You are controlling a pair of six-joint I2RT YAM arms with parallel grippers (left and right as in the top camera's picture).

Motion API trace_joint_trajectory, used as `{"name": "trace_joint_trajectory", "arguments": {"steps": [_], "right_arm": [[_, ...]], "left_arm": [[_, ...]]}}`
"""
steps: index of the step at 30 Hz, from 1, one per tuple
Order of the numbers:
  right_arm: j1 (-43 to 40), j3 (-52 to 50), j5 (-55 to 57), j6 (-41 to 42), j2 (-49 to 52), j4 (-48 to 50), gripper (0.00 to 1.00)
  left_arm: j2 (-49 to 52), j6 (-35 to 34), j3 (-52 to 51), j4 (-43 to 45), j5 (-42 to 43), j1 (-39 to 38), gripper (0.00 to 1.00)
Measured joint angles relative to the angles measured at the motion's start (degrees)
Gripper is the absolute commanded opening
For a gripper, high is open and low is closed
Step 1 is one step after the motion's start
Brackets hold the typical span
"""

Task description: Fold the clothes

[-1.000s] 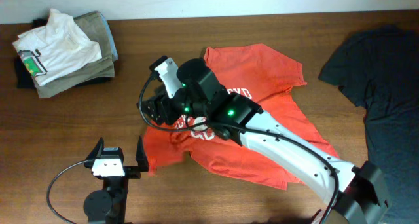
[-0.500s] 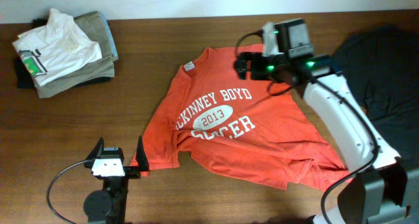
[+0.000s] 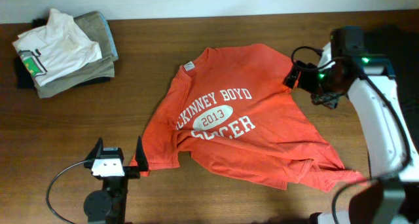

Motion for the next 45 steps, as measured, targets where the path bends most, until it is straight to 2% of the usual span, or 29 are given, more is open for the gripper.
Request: {"name": "trace_joint_trajectory", "arguments": {"steps": [6,10,14,19,23,26,30,32,35,38,41,42,45], "right_arm": [[0.1,0.0,10.3,2.5,-16.0,-12.1,0.99],[0.1,-1.9,14.1,3.4,-25.3,-14.6,0.99],[0.1,-5.8,15.3,3.8,-30.4,-14.6,0.99],[0.1,-8.2,15.4,6.5,-29.1,-14.2,0.99],[0.1,-8.4,15.5,7.5,-25.7,-12.6,0.99],[0.1,-8.4,14.4,7.7,-22.3,-10.8,0.99],[0.1,-8.4,12.2,7.9,-18.3,-9.1,0.99],[0.1,-8.4,10.9,7.9,-15.7,-8.3,0.99],[0.1,-8.5,10.3,7.9,-13.5,-8.5,0.99],[0.1,-8.5,9.9,7.9,-11.8,-8.4,0.99],[0.1,-8.5,9.9,7.9,-11.3,-8.3,0.99],[0.1,-8.5,9.9,7.9,-11.3,-8.0,0.99],[0.1,-8.5,9.9,7.9,-11.3,-7.1,0.99]], "left_arm": [[0.0,3.0,0.0,-0.1,-2.1,0.0,0.99],[0.0,3.7,0.0,0.2,-1.5,0.0,0.99],[0.0,4.0,-0.2,4.9,6.6,0.0,0.99],[-0.1,0.8,0.0,18.7,22.4,0.0,0.99],[1.3,-2.1,2.4,17.5,28.5,0.0,0.99],[7.4,-2.7,10.2,11.5,31.2,0.0,0.99],[20.8,0.0,24.6,-4.4,33.0,0.0,0.99],[33.1,2.1,35.3,-14.2,33.7,0.0,0.99],[43.7,2.7,42.6,-18.8,35.0,0.0,0.99],[52.3,2.7,46.1,-21.0,39.5,-0.1,0.99],[57.3,2.4,47.0,-27.1,39.6,-2.1,0.99],[58.5,2.3,47.1,-29.3,38.2,-3.3,0.99],[61.9,-0.2,47.5,-36.4,27.3,-10.1,0.99]]}}
